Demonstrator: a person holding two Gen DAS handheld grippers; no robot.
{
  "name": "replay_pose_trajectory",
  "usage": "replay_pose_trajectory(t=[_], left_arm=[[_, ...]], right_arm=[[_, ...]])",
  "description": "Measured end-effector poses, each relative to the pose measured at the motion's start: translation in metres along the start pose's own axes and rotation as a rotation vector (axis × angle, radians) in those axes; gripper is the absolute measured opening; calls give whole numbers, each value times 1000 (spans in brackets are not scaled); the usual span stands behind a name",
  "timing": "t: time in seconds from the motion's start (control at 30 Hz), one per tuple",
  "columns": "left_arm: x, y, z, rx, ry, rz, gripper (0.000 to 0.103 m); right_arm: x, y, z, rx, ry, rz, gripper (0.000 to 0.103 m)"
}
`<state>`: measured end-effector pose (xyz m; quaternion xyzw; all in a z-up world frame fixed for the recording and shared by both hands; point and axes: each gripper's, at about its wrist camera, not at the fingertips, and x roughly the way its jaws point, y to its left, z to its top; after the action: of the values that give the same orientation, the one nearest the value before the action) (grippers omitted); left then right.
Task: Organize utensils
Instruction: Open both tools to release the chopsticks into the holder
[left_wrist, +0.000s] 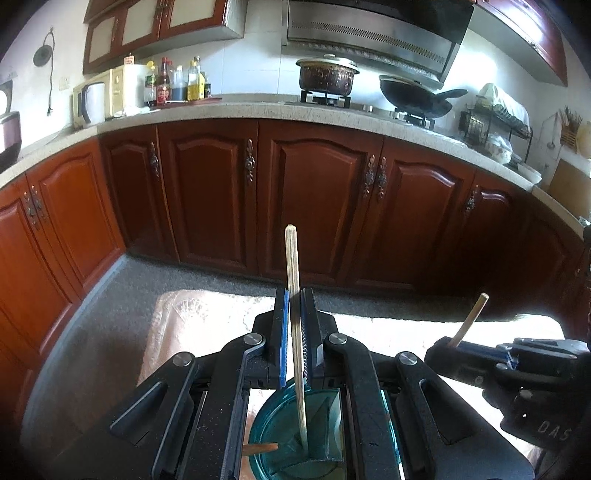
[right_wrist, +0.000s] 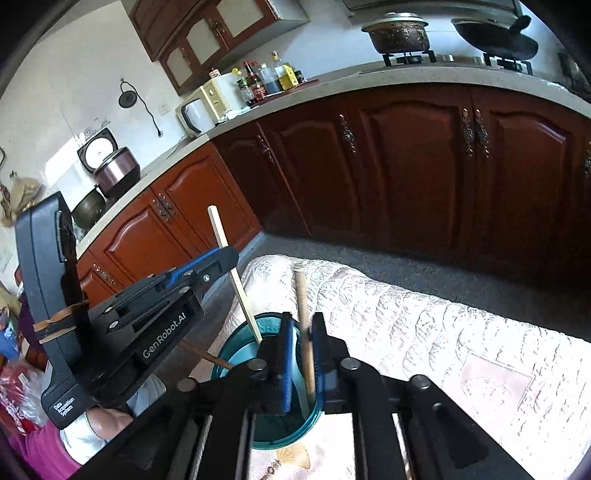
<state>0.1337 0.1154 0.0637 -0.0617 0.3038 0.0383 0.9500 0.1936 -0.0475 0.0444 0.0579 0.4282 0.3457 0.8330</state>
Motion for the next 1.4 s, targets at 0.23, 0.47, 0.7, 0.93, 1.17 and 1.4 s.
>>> replay_pose_trajectory(t=[0.23, 0.47, 0.7, 0.93, 1.17, 1.4], left_arm=[[6, 5, -6, -38, 56, -22, 16], [-3, 4, -10, -37, 55, -30, 33], [-24, -2, -13, -23, 37, -32, 44], [-59, -17, -22, 7, 12, -54, 54], [-85, -41, -40, 45, 24, -107, 59], [-99, -68, -59, 81, 47, -158, 62]], right_arm=[[-4, -2, -5, 35, 6, 7, 29], [-19, 4, -16, 30, -5, -1, 29], [-37, 13, -27, 15, -19, -31, 29], [-66, 28, -42, -19, -61, -86, 34], [-100, 29, -54, -19, -111, -154, 36], [-124, 18, -77, -3, -116, -209, 38]])
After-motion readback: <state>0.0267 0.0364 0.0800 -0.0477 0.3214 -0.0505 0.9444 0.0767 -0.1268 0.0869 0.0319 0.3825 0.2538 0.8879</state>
